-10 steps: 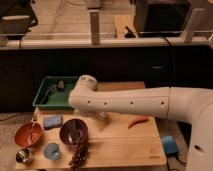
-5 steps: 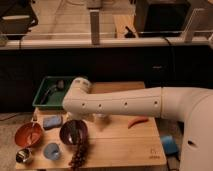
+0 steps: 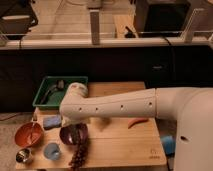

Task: Wipe tray with eraser

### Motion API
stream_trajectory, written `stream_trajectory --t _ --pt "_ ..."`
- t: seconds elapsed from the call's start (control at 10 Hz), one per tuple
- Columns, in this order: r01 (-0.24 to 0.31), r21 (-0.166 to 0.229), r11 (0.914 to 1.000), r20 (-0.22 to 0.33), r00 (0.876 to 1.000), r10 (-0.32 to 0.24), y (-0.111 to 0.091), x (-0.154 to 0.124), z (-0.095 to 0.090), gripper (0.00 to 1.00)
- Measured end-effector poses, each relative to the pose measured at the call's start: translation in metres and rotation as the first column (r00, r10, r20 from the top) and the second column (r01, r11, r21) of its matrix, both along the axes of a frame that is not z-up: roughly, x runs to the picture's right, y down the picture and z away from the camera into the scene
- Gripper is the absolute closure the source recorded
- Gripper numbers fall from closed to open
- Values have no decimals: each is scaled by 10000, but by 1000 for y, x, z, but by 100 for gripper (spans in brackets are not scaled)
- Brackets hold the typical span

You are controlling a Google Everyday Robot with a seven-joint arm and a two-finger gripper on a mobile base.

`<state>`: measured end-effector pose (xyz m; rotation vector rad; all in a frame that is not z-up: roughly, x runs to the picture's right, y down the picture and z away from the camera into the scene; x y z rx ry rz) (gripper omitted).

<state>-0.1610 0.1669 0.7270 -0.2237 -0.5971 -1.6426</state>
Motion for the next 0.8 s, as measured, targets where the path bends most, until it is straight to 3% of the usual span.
stream_trajectory --t 0.3,0.8 --pt "704 -251 9972 504 9963 -690 11 -13 9 20" --pt "1688 -820 9822 998 9820 -1605 40 -30 31 28"
